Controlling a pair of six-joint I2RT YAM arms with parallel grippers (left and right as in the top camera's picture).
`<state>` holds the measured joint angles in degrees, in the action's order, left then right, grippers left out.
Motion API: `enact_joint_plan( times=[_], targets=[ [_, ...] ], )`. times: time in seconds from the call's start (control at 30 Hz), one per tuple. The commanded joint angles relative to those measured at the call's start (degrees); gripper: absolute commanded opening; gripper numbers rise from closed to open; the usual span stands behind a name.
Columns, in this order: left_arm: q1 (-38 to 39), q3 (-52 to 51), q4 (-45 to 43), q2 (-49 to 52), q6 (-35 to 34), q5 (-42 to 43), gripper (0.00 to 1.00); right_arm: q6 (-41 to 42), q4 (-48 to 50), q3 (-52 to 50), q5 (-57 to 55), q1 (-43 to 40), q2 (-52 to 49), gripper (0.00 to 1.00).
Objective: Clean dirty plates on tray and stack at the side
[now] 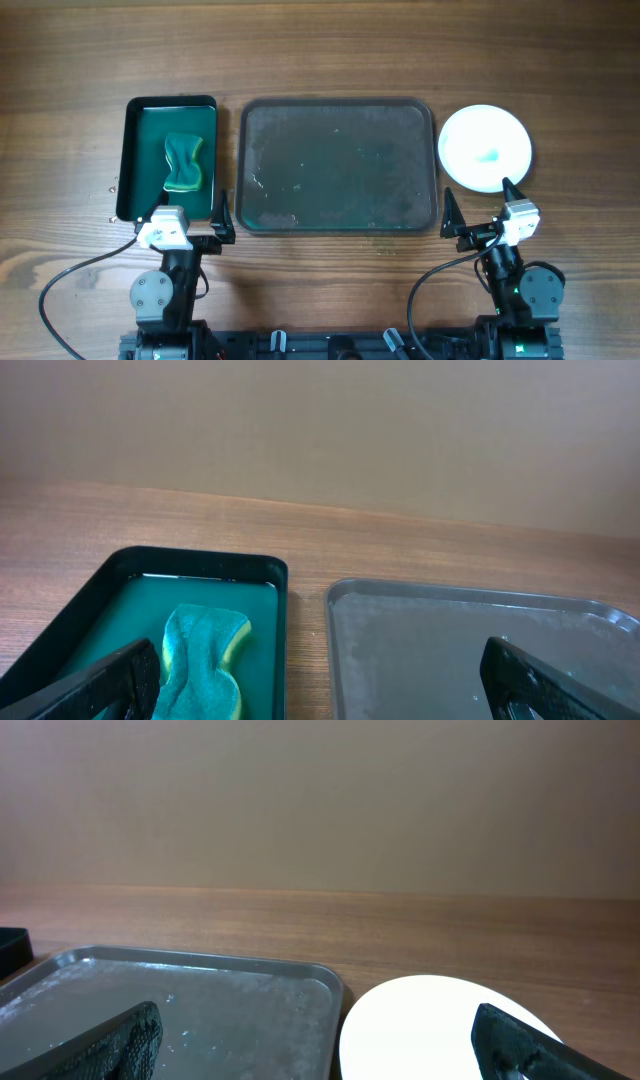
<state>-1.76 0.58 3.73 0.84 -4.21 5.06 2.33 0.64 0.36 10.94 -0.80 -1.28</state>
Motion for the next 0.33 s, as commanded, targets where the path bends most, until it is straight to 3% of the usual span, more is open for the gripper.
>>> enact_joint_plan(
  times=[0.0, 0.3],
  targets=[
    [0.0, -0.2, 0.3, -0.5, -0.7, 0.3, 1.0, 0.8, 0.2, -0.1, 0.8, 0.2, 0.3, 0.99],
    [0.0, -0.2, 0.3, -0.5, -0.7, 0.3, 1.0, 0.9, 0.2, -0.1, 0.8, 0.2, 0.3, 1.0]
  ],
)
